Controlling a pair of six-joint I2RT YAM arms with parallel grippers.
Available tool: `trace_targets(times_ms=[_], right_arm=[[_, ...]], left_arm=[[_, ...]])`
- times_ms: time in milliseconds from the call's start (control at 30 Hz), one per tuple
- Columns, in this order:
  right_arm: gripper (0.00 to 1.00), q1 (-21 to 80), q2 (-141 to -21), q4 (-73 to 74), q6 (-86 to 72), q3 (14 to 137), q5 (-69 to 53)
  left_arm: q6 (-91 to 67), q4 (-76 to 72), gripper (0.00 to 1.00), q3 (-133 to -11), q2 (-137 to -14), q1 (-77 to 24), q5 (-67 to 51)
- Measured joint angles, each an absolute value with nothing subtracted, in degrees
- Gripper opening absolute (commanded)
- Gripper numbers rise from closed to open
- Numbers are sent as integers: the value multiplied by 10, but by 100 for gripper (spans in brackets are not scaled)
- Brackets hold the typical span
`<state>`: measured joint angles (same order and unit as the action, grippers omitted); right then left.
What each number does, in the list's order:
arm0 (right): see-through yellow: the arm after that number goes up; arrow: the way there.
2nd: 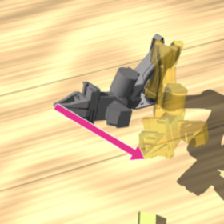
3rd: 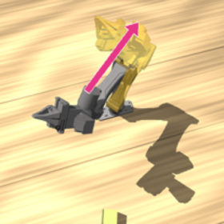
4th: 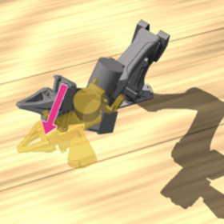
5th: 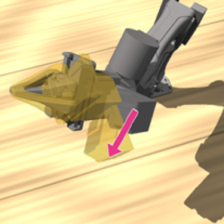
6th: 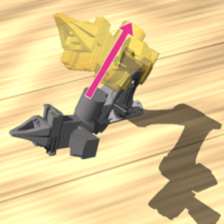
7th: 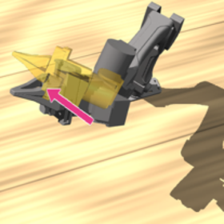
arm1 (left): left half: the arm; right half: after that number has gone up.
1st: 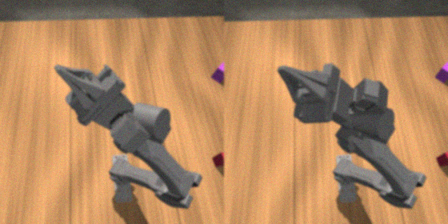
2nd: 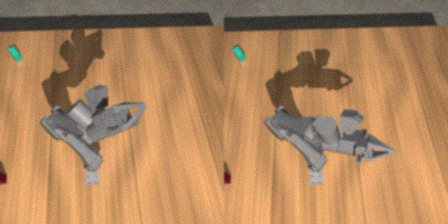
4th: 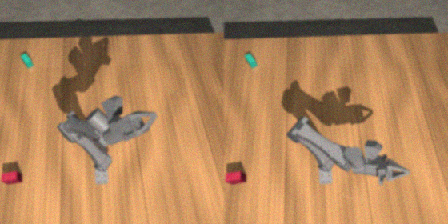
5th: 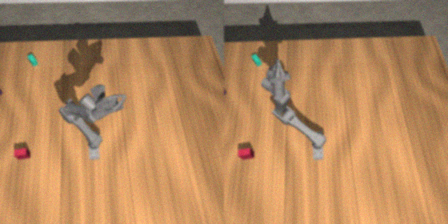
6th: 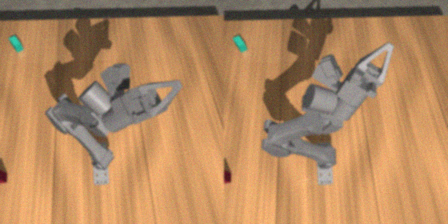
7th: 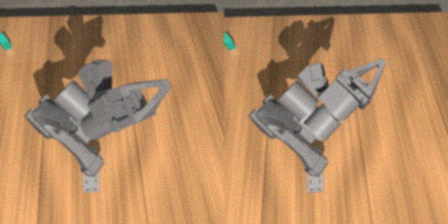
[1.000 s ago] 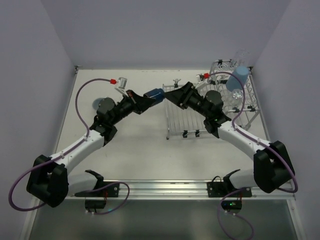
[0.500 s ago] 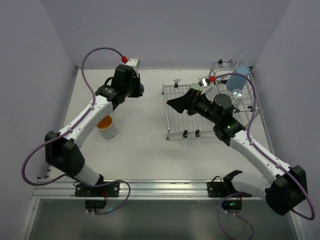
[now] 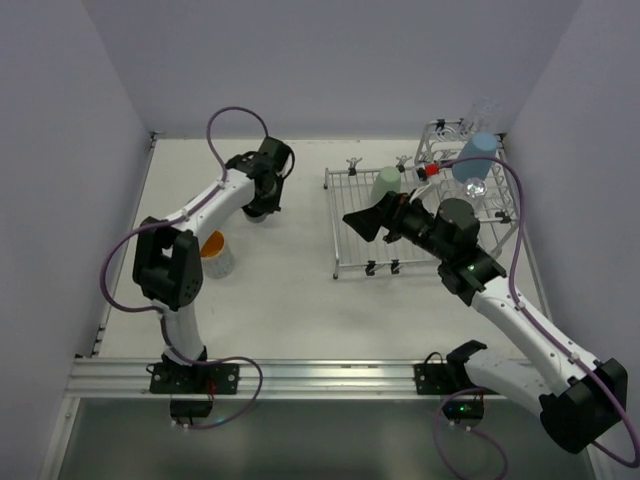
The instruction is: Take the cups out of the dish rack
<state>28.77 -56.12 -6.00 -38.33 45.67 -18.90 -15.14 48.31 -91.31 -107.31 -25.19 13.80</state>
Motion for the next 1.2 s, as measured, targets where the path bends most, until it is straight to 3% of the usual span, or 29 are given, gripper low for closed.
trace_targets(times_ms=[533, 1200], right_arm=[[99, 296, -578, -51, -372, 456, -187], [99, 297, -589, -34, -351, 456, -154]], left_arm=[[-116, 489, 1, -969, -1155, -229, 157], [-92, 486, 27, -972, -1181, -213, 160]])
